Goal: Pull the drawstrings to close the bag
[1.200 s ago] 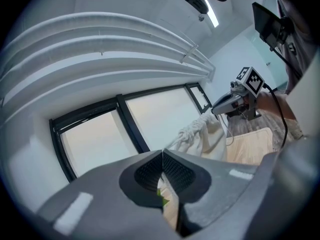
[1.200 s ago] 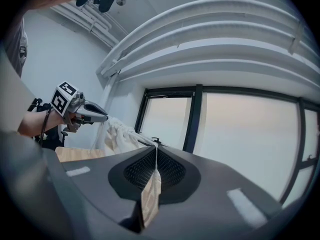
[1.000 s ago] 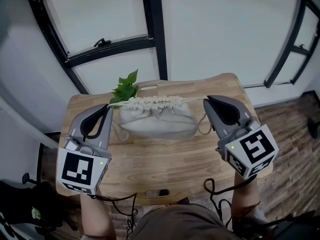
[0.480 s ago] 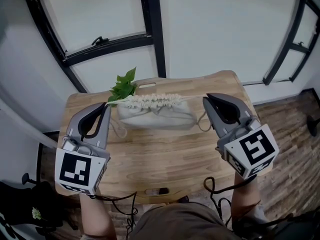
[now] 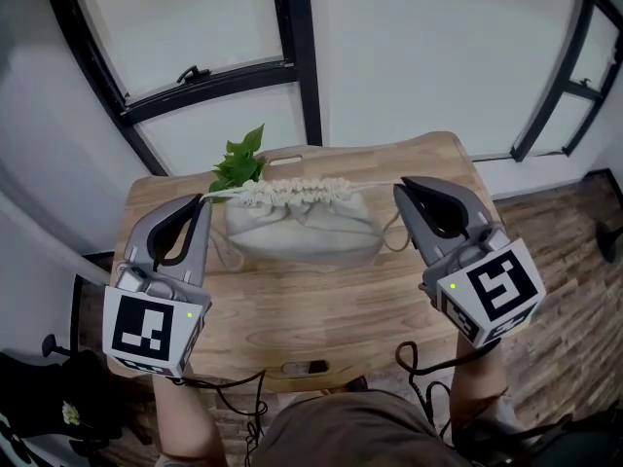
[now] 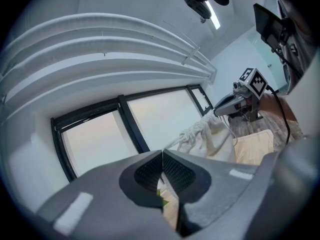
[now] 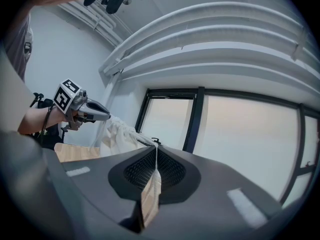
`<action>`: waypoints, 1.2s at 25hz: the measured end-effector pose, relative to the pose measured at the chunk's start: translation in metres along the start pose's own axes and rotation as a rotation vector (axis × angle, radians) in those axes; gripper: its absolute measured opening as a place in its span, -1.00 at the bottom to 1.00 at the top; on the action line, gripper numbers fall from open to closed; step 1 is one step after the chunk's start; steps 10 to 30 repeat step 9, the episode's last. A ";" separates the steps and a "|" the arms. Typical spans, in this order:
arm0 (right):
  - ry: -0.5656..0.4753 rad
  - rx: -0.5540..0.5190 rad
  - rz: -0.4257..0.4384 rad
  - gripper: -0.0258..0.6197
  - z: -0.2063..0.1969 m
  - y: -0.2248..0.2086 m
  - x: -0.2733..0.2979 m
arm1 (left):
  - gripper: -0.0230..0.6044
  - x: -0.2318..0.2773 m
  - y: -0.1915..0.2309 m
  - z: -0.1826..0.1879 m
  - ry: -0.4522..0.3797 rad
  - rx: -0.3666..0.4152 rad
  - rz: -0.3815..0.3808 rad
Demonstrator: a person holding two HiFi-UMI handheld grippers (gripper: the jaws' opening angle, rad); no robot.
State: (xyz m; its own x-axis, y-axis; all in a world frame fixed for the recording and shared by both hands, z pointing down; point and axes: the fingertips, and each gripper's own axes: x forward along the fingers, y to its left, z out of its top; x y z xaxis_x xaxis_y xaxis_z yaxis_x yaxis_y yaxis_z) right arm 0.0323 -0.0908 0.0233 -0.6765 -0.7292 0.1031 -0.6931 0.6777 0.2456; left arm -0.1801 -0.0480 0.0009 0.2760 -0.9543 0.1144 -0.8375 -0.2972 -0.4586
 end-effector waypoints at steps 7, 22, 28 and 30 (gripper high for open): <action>-0.002 -0.006 0.002 -0.81 0.001 0.001 0.000 | -0.91 -0.001 0.001 0.001 -0.002 0.005 0.002; -0.006 -0.012 0.006 -0.81 0.001 0.002 -0.001 | -0.91 -0.003 0.001 0.002 -0.002 0.009 0.007; -0.006 -0.012 0.006 -0.81 0.001 0.002 -0.001 | -0.91 -0.003 0.001 0.002 -0.002 0.009 0.007; -0.006 -0.012 0.006 -0.81 0.001 0.002 -0.001 | -0.91 -0.003 0.001 0.002 -0.002 0.009 0.007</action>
